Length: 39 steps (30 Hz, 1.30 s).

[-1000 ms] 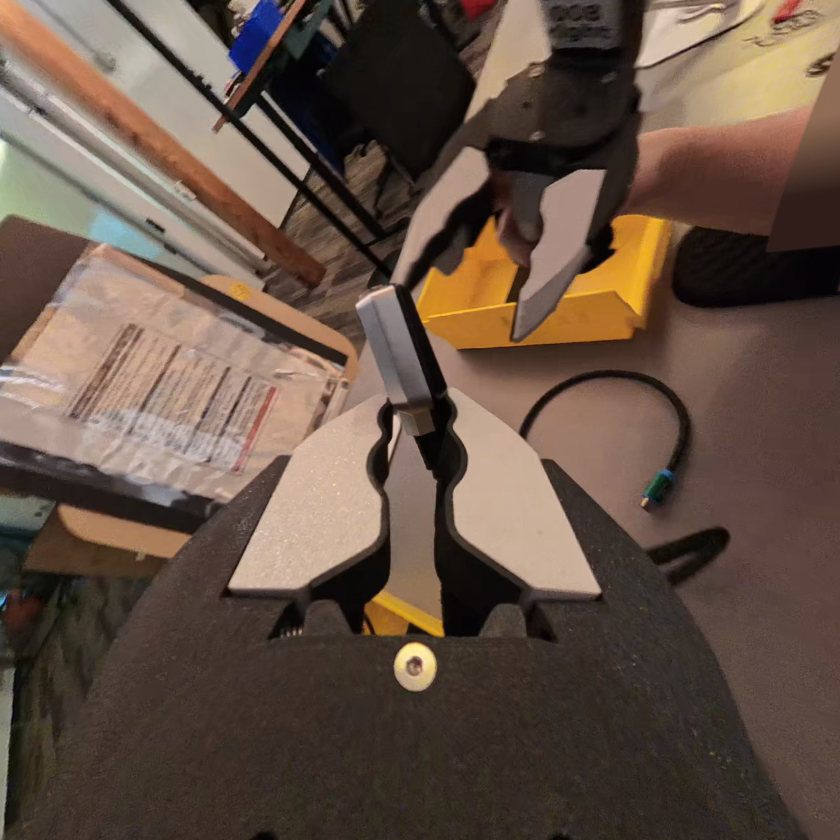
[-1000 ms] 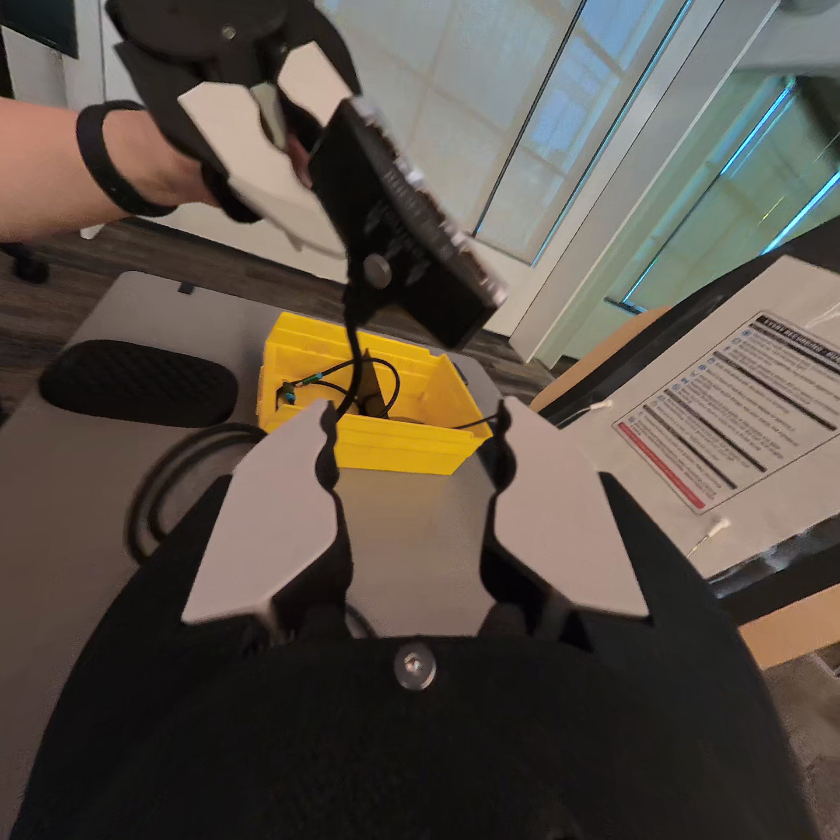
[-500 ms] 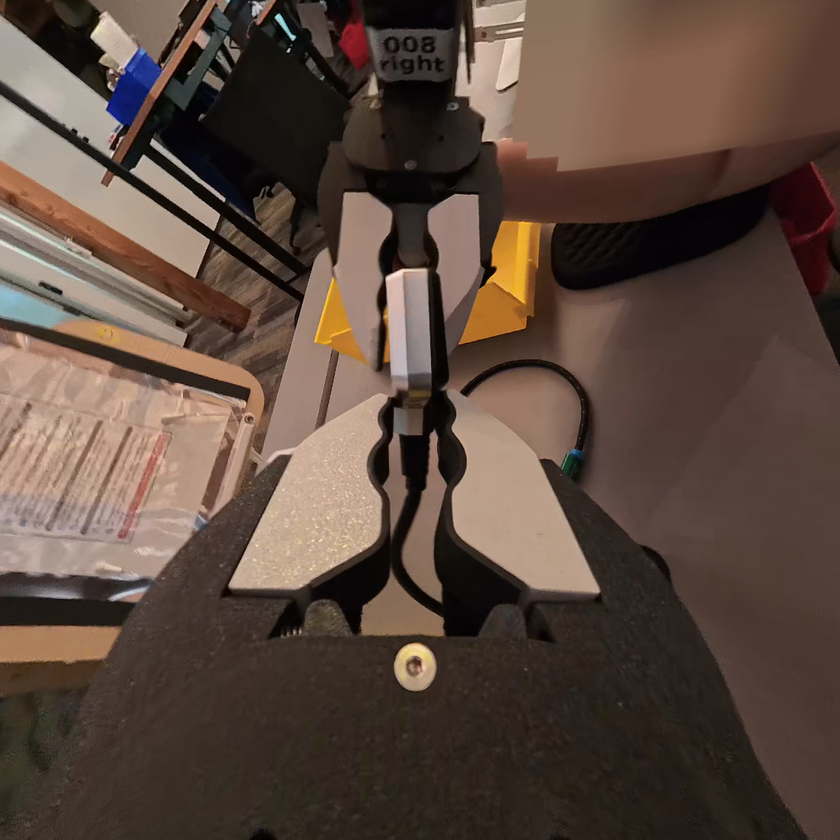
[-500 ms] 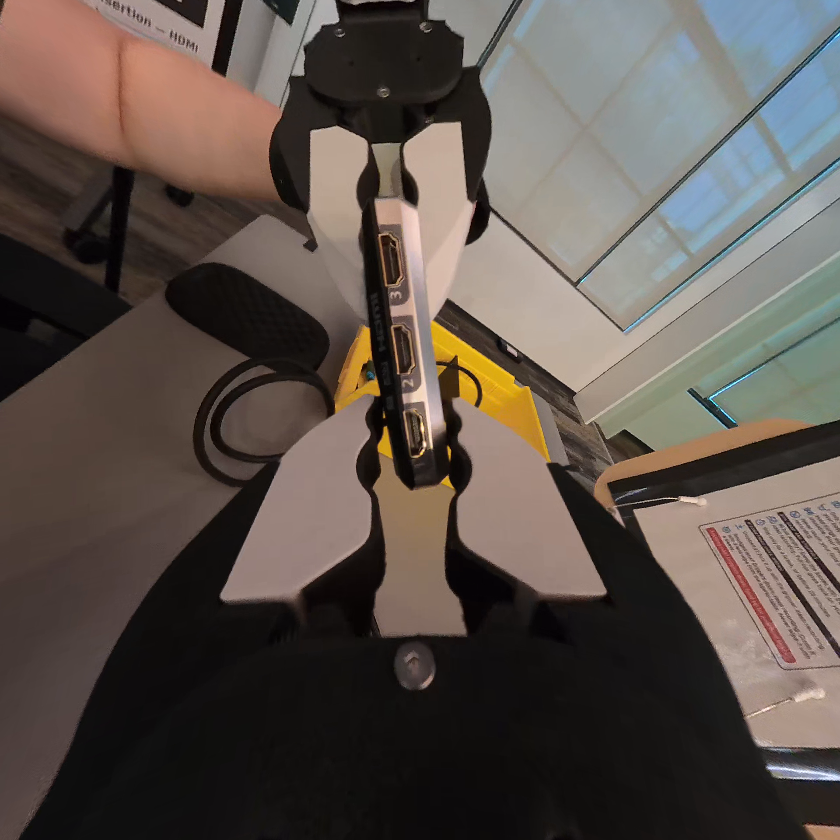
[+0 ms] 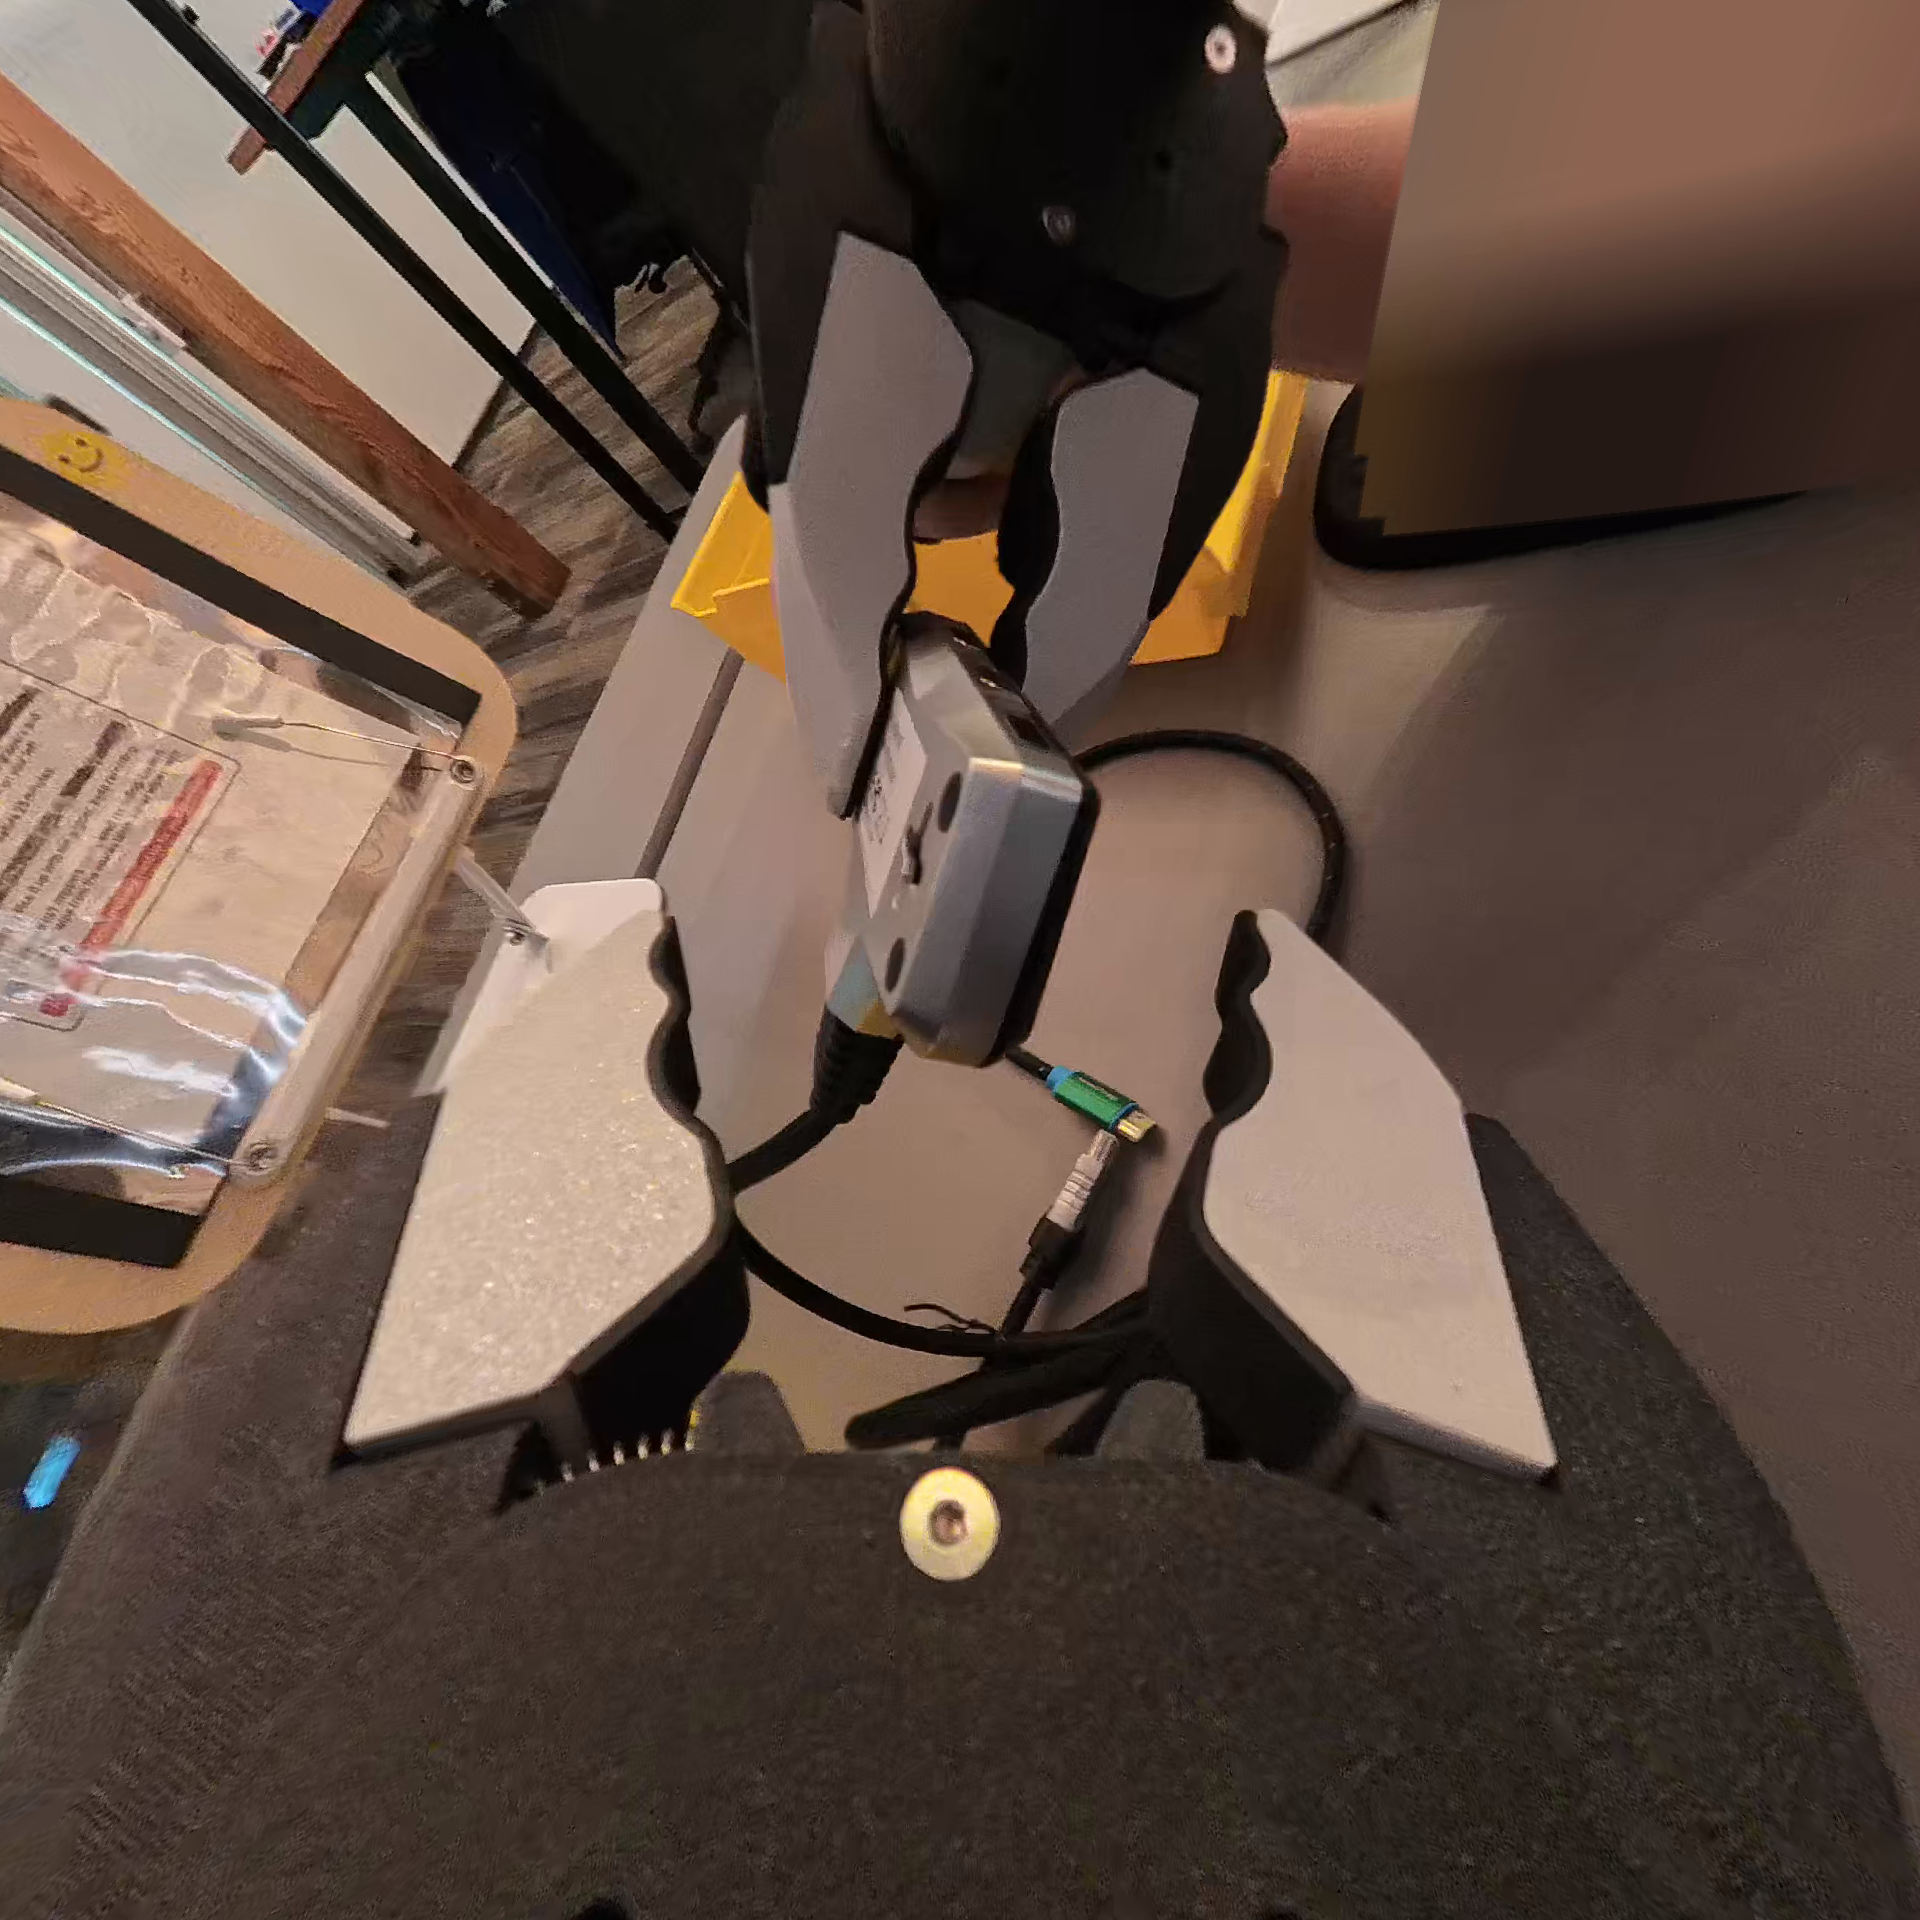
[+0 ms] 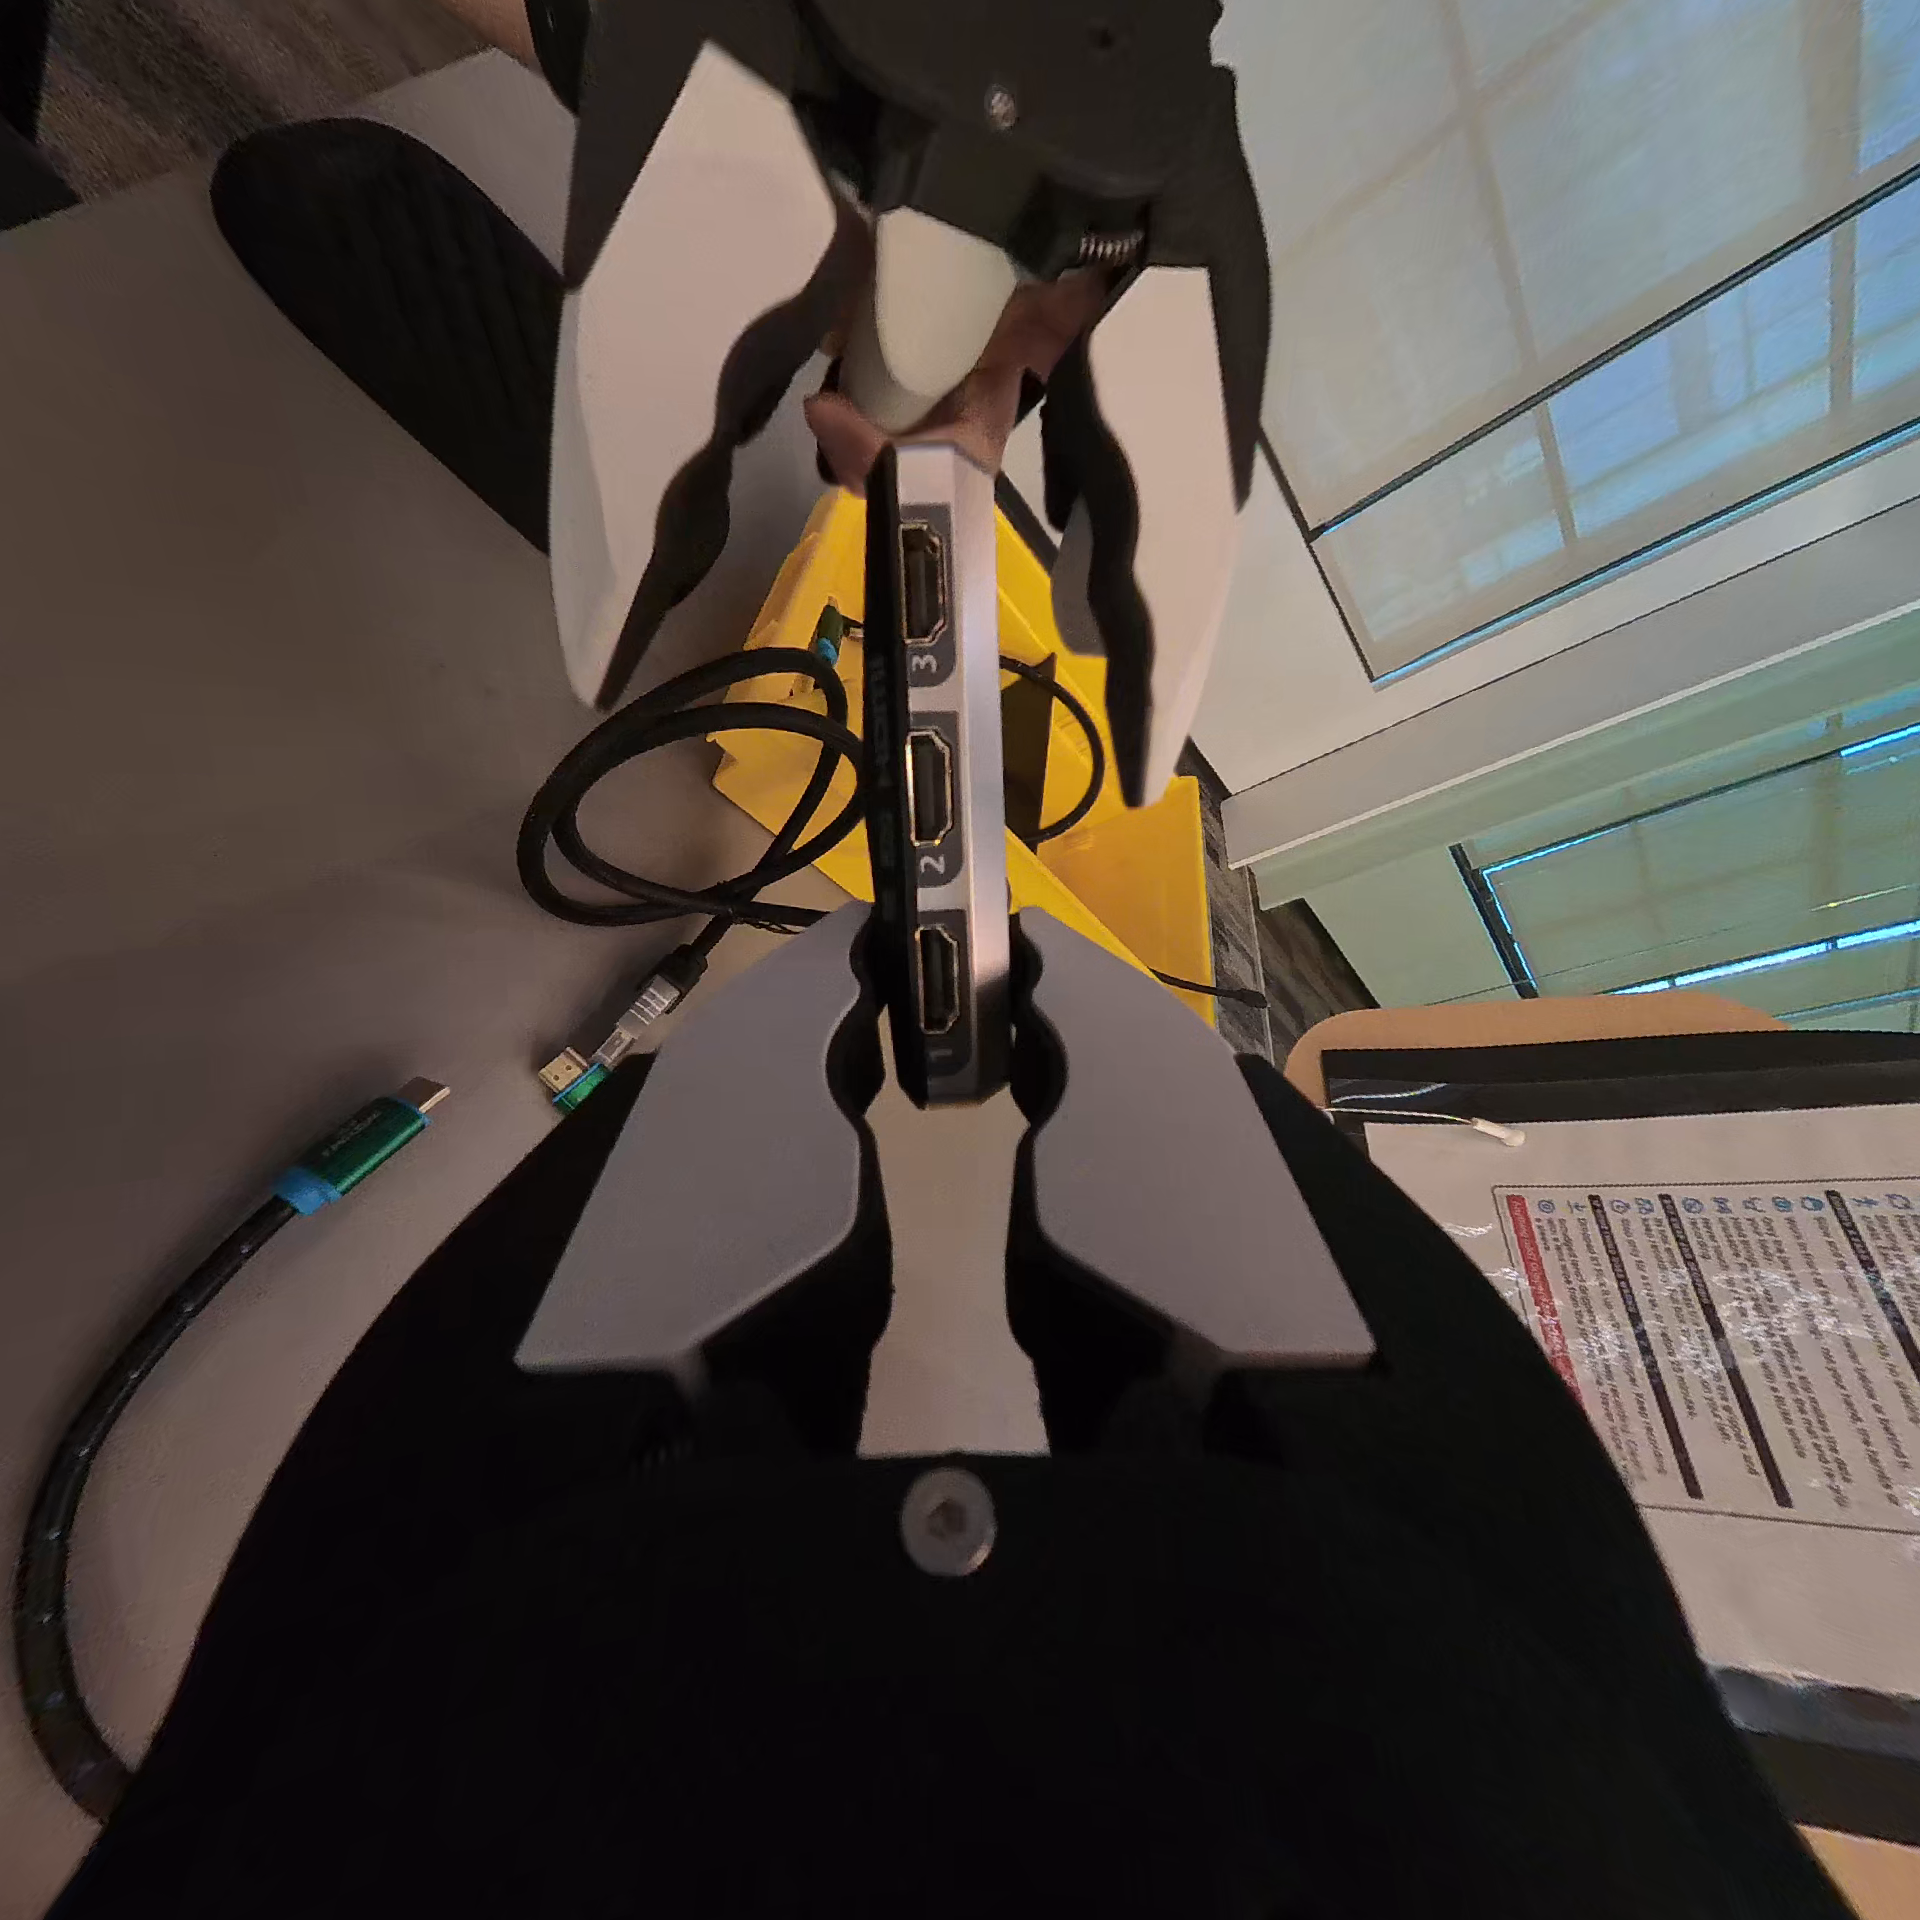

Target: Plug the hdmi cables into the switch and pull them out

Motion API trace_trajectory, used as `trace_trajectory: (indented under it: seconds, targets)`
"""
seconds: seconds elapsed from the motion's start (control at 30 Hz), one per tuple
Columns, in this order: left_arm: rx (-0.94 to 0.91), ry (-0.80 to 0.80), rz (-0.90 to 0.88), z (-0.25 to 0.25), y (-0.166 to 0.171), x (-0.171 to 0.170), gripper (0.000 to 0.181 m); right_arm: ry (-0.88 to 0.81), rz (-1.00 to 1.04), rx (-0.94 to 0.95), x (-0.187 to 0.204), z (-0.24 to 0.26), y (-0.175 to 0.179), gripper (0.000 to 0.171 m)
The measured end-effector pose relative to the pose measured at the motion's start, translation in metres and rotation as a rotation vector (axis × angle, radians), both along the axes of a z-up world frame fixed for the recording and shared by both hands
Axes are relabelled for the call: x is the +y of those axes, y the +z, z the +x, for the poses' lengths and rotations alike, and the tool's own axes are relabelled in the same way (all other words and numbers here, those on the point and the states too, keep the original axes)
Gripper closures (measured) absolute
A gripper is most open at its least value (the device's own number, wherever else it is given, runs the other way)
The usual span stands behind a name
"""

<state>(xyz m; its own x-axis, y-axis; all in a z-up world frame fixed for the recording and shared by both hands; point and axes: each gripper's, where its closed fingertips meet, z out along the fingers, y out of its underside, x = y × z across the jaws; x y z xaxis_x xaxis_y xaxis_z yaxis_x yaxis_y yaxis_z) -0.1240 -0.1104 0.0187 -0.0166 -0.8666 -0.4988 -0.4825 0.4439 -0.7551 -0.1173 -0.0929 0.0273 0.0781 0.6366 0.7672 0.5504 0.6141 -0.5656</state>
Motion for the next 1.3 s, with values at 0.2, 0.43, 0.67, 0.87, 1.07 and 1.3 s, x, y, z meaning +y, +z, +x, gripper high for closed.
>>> trace_trajectory:
  seconds: [0.2, 0.43, 0.67, 0.87, 1.07, 1.3]
  targets:
    - [0.019, 0.013, 0.15, 0.01, -0.011, 0.007, 0.108, -0.007, 0.0, -0.026, 0.004, 0.001, -0.008, 0.15]
    - [0.106, 0.107, 0.311, 0.005, -0.034, 0.025, 0.146, -0.075, 0.03, -0.129, 0.027, 0.007, -0.041, 0.148]
    - [0.336, 0.346, 0.393, 0.008, -0.075, 0.064, 0.159, -0.299, -0.114, -0.369, 0.055, 0.039, -0.09, 0.139]
    - [0.403, 0.446, 0.181, 0.019, -0.112, 0.081, 0.155, -0.196, -0.591, -0.32, 0.01, 0.065, -0.087, 0.134]
    - [0.383, 0.477, -0.029, 0.029, -0.129, 0.078, 0.149, -0.231, -0.633, -0.427, 0.004, 0.092, -0.099, 0.133]
    - [0.233, 0.403, -0.121, 0.024, -0.107, 0.047, 0.121, -0.24, -0.634, -0.44, -0.001, 0.103, -0.093, 0.133]
